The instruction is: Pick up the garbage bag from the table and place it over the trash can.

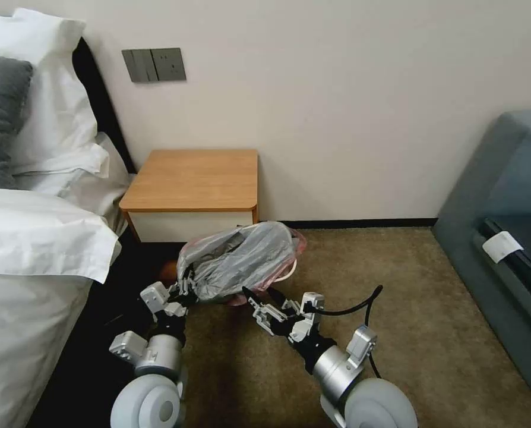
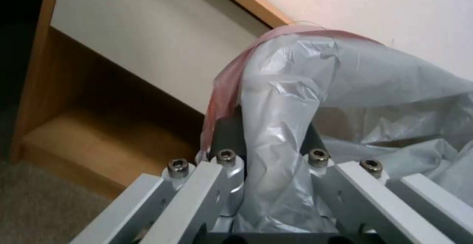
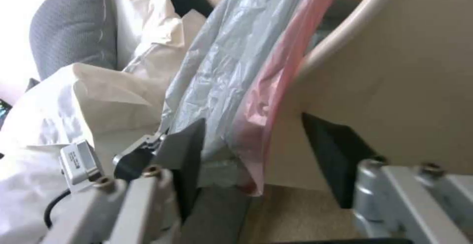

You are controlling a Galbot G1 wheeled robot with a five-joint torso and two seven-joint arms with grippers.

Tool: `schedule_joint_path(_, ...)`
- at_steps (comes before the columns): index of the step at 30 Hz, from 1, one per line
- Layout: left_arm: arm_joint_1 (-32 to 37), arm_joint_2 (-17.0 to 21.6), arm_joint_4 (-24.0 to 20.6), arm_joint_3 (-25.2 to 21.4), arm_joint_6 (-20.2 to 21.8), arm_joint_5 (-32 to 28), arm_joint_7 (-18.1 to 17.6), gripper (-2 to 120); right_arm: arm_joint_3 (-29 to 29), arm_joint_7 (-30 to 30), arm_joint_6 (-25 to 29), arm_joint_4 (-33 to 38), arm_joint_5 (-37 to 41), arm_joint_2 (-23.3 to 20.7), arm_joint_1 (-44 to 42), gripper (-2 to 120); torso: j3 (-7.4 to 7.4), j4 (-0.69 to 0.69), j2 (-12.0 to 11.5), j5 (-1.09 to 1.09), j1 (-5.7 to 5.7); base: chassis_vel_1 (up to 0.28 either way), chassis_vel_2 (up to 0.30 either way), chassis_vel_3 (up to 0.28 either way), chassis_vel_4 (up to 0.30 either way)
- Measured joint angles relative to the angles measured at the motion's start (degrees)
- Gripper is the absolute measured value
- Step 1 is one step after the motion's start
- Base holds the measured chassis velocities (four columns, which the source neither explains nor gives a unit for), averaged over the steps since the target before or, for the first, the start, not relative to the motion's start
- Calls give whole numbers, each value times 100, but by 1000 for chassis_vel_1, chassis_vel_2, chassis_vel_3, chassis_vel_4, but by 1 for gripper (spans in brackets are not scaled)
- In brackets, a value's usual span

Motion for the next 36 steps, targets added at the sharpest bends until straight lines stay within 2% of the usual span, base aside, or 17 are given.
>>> schedule_joint_path(1, 0, 0, 0, 0, 0, 0, 0, 9, 0, 0, 0, 0, 0, 0, 0, 50, 0, 0, 0, 0, 0, 0, 0, 0, 0)
schedule_joint_path(4, 17, 0, -4, -5, -4, 19, 1, 9, -35, -21, 25, -13, -113, 29, -12, 36, 0, 0, 0, 0, 0, 0, 0, 0, 0)
schedule_joint_path(6, 18, 0, -6, -5, -4, 19, 1, 9, -36, -22, 26, -13, -119, 30, -13, 35, 0, 0, 0, 0, 0, 0, 0, 0, 0)
schedule_joint_path(9, 10, 5, -13, -8, -4, 20, 1, 9, -41, -53, 55, 14, -192, 15, -26, 18, 0, 0, 0, 0, 0, 0, 0, 0, 0)
schedule_joint_path(10, 10, 5, -13, -8, -4, 20, 1, 9, -41, -53, 55, 14, -192, 15, -26, 18, 0, 0, 0, 0, 0, 0, 0, 0, 0)
schedule_joint_path(12, 6, -4, -13, -4, -4, 23, 1, 9, -30, -57, 62, 47, -223, 1, -25, 7, 0, 0, 0, 0, 0, 0, 0, 0, 0)
schedule_joint_path(15, 6, -9, -10, -2, -5, 30, 1, 9, -23, -59, 63, 73, -254, -3, -27, 0, 0, 0, 0, 0, 0, 0, 0, 0, 0)
schedule_joint_path(36, -225, -24, 189, -112, 41, -90, -215, 9, 146, -198, 390, 347, -892, -69, -336, 0, 0, 0, 0, 0, 0, 0, 0, 0, 0)
